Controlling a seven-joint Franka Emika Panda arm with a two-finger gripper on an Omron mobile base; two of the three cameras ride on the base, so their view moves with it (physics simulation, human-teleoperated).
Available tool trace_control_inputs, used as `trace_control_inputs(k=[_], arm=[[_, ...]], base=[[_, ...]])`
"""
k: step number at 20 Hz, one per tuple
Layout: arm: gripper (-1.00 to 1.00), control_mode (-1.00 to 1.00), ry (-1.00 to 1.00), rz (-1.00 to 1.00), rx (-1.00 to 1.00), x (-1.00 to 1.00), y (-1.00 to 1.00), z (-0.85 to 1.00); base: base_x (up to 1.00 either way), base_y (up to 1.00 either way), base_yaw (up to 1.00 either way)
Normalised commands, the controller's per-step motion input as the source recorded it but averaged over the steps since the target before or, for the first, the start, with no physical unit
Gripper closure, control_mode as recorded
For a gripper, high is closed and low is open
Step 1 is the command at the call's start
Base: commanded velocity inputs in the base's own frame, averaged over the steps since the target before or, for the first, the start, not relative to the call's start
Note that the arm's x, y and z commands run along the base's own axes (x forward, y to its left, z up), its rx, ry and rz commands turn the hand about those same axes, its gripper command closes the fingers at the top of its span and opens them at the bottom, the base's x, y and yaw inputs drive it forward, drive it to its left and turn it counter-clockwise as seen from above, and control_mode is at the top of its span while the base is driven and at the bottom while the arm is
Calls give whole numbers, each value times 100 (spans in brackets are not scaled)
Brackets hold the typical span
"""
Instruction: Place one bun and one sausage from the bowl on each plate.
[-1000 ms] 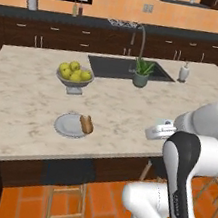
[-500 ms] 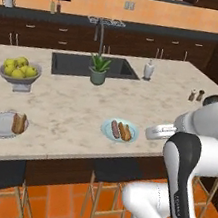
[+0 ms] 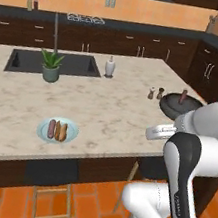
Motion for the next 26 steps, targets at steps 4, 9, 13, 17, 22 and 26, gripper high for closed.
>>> trace_control_inputs(k=[4,9,13,17,22,26], arm=[[-100,100,0,0,0,0,0,0],[-100,100,0,0,0,0,0,0],[-100,100,0,0,0,0,0,0],[-100,-100,10,0,5,50,-18,0],[-100,-100,43,-25,2,95,-59,7],[-100,-100,39,-47,2,82,-55,0]], base=[[41,-100,2],[76,-100,7],[99,-94,10],[50,-32,4],[0,0,0],[0,0,0]])
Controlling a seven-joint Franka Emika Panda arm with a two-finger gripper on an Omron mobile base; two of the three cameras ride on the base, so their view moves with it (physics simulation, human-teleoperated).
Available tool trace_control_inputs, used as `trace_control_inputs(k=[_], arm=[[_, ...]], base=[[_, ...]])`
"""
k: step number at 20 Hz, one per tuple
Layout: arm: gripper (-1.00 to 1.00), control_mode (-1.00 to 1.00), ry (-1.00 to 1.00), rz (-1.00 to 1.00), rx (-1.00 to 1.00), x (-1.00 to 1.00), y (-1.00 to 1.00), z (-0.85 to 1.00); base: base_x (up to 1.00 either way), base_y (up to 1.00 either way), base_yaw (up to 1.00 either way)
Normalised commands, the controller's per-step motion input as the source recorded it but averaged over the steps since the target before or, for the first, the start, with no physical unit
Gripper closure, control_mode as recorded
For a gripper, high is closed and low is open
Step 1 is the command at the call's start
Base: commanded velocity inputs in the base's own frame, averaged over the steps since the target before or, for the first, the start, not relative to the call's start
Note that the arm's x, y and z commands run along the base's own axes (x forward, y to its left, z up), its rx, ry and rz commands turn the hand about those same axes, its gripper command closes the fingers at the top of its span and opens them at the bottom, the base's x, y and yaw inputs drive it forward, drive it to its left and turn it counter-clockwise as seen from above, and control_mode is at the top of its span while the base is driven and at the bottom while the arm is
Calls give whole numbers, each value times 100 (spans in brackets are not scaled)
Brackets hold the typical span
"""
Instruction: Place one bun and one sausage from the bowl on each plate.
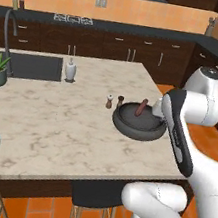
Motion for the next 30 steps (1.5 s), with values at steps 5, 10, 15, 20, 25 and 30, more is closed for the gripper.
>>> trace_control_inputs(k=[5,10,15,20,25,30], arm=[[-100,-100,10,-17,12,99,-58,-22],[-100,-100,0,0,4,100,-4,-39],[-100,-100,0,0,0,97,7,-54],[-100,-100,0,0,0,95,4,-63],[-100,-100,0,0,0,59,2,-41],[-100,-100,0,0,0,59,8,-34]], base=[[0,0,0],[0,0,0],[0,0,0],[0,0,0],[0,0,0],[0,0,0]])
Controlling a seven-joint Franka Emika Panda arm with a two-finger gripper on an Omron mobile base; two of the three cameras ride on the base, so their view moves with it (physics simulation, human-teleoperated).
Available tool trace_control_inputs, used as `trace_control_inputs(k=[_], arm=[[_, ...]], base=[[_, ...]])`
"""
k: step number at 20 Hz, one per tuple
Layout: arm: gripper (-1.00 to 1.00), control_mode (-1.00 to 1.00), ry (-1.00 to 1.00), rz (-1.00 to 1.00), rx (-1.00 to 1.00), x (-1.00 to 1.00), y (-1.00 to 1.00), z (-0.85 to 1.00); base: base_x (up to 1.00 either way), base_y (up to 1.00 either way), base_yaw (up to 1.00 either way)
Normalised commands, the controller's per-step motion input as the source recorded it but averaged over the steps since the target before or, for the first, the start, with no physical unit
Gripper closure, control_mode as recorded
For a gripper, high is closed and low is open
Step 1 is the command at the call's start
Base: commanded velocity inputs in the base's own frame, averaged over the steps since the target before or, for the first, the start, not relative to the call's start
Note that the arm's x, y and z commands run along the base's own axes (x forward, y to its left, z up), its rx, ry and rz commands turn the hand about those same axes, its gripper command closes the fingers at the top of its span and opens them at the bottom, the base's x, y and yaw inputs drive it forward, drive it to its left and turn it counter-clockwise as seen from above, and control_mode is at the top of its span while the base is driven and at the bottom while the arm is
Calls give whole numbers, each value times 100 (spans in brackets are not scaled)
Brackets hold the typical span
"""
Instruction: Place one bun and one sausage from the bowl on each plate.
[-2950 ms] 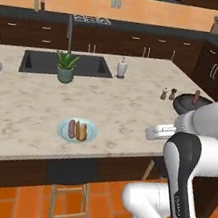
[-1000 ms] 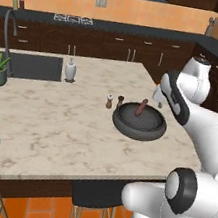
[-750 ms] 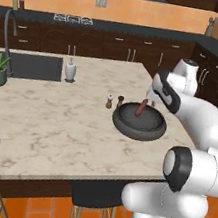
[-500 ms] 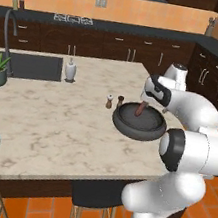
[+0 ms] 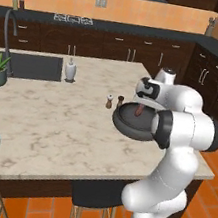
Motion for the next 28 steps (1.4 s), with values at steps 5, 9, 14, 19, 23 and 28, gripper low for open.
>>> trace_control_inputs(k=[5,9,14,19,23,28], arm=[[-100,-100,0,0,0,41,1,-29],[-100,-100,0,0,0,45,1,-37],[-100,-100,0,0,0,40,0,-31],[-100,-100,0,0,0,28,2,-13],[-100,-100,0,0,0,2,5,-30],[100,-100,0,0,0,0,18,-36]], base=[[0,0,0],[0,0,0],[0,0,0],[0,0,0],[0,0,0],[0,0,0]])
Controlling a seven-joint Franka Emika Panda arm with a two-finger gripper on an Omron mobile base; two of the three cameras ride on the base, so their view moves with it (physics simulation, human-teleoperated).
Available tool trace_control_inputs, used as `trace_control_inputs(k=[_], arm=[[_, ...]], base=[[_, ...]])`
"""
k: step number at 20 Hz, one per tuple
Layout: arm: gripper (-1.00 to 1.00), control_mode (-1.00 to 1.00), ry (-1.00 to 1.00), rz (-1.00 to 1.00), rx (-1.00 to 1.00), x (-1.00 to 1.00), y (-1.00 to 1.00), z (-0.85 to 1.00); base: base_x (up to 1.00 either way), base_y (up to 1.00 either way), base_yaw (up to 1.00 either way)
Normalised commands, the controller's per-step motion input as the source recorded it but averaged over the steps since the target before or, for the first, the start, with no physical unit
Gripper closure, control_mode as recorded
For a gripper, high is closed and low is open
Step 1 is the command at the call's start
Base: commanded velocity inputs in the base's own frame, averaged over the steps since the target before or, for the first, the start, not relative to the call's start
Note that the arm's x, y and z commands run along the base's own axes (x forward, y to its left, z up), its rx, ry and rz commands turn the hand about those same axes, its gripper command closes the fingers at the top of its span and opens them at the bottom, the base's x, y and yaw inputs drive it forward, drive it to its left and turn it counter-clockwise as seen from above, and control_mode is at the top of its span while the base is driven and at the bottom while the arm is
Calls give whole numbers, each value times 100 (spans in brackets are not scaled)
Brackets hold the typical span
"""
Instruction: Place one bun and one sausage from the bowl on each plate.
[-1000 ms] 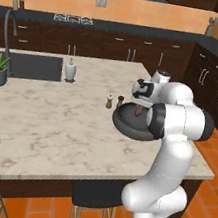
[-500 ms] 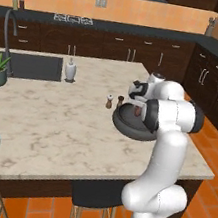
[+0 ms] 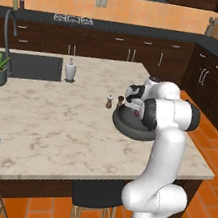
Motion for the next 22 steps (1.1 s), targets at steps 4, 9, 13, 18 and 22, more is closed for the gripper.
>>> trace_control_inputs(k=[4,9,13,18,22], arm=[[100,-100,-9,0,0,-14,18,1],[100,-100,-22,0,0,-75,3,66],[100,-100,-19,2,0,-99,1,80],[100,-100,-14,15,0,-100,5,46],[100,-100,-6,20,-3,-100,18,39]], base=[[0,0,0],[0,0,0],[0,0,0],[0,0,0],[0,0,0]])
